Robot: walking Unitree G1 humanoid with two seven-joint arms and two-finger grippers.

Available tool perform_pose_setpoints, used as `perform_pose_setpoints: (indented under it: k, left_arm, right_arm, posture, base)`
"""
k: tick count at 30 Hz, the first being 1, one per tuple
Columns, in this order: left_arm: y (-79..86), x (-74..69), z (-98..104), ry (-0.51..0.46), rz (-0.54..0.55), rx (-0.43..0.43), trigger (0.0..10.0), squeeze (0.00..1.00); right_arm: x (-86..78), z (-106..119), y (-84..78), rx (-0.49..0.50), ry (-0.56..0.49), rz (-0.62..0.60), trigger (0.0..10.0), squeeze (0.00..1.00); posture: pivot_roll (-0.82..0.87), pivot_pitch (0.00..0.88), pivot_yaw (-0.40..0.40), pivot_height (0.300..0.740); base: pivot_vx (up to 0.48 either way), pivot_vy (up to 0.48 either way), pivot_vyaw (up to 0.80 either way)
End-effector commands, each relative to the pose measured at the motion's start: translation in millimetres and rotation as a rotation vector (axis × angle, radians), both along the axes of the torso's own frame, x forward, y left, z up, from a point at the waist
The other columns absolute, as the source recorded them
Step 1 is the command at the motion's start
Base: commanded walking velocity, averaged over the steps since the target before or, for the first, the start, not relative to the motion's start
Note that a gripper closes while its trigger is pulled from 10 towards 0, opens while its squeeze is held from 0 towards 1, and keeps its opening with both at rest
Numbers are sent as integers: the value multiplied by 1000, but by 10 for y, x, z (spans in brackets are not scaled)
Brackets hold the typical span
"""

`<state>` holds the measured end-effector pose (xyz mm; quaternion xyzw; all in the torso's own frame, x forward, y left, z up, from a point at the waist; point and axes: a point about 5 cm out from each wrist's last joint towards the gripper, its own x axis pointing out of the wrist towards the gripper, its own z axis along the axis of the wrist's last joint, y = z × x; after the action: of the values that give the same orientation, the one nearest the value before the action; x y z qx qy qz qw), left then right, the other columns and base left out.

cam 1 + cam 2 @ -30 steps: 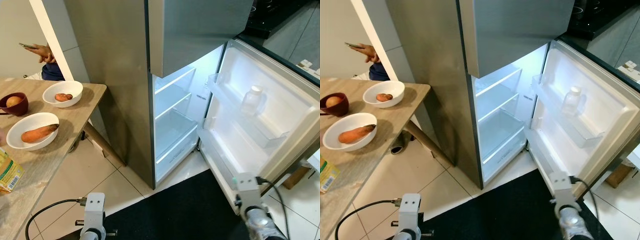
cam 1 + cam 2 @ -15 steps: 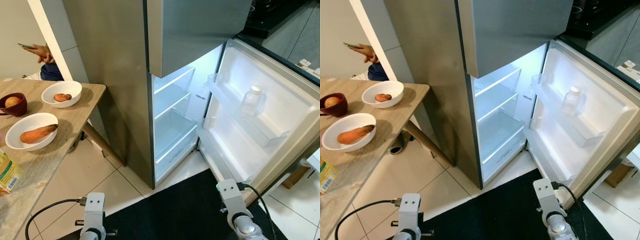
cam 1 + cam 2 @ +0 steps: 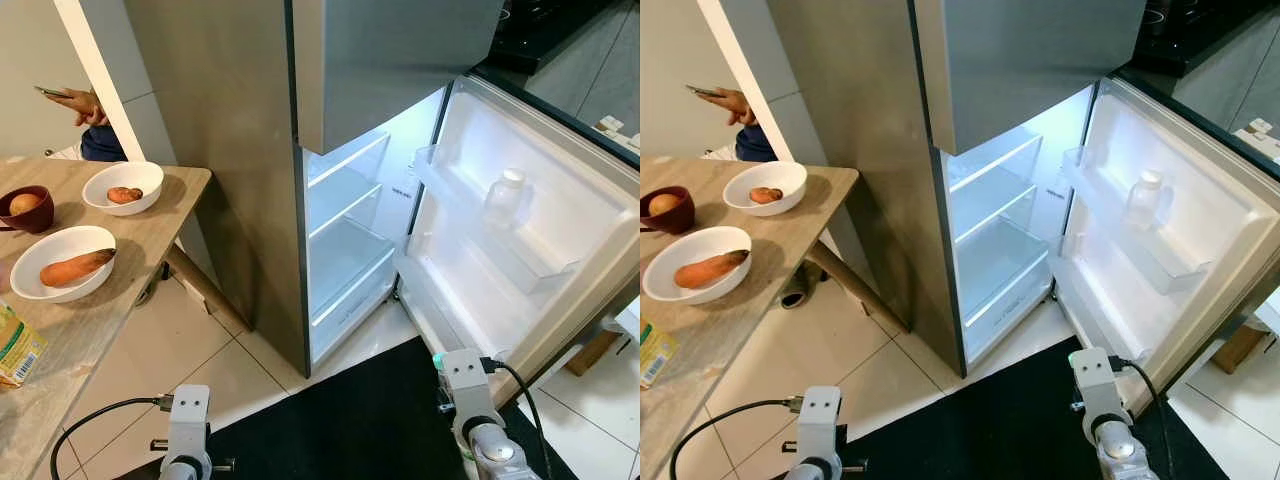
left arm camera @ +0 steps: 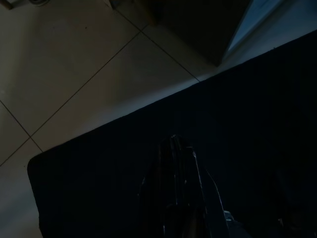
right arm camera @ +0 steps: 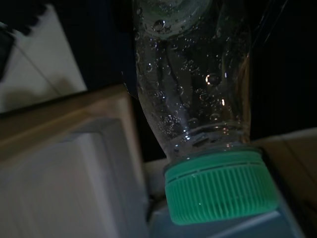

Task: Restocking fridge

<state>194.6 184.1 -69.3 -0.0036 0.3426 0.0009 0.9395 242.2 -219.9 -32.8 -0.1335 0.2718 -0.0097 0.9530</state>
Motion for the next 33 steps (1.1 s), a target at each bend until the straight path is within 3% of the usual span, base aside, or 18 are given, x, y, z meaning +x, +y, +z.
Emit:
perform_pose_setpoints:
  k: [1,11,20,33]
  left_arm:
    - [10,-16,-6,4,-6,7,10000,0]
    - [-28,47,23,-10,-35,6,10000,0]
    - [-64,52,22,-6,-79,0,10000,0]
    - [-91,48,18,-4,-103,-9,10000,0]
  right_arm:
    - [-50,-43,58,16,9,14,10000,0]
    - [-120,-114,150,27,42,40,10000,0]
    - [-297,-243,148,32,121,21,10000,0]
    - [-318,-240,100,-27,111,20,10000,0]
  posture:
    - [-111,97,49,740]
    - [-115,98,53,740]
    - [-121,98,64,740]
    - [-127,101,72,740]
  base:
    - [0,0,0]
    - [0,0,0]
    - [0,0,0]
    - [0,0,0]
